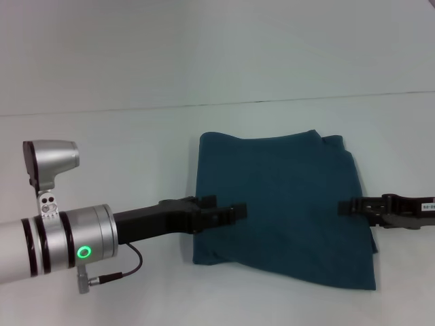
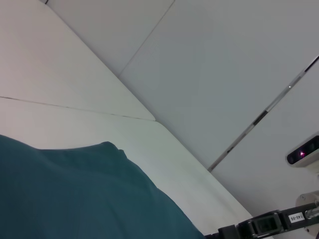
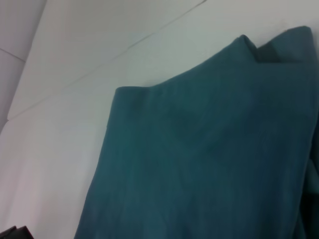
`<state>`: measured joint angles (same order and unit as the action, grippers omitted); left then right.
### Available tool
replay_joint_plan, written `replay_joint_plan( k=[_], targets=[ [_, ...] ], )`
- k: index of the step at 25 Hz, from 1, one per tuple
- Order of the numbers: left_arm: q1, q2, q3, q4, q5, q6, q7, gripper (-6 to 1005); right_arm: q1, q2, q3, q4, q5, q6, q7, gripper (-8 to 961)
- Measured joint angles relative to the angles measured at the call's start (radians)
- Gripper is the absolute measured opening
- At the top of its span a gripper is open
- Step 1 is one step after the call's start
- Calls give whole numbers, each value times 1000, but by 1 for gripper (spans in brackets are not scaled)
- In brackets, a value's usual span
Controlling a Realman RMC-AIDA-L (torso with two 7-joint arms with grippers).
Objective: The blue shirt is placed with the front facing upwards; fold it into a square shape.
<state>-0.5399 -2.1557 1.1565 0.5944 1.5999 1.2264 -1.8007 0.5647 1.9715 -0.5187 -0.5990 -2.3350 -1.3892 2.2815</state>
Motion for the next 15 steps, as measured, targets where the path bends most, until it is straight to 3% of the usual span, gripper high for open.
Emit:
replay_joint_plan(
  k=[15],
  targets=[
    [3,-1,0,-13,0,-21,4,927,29,28,1,15,5,68,-9,904]
  ],
)
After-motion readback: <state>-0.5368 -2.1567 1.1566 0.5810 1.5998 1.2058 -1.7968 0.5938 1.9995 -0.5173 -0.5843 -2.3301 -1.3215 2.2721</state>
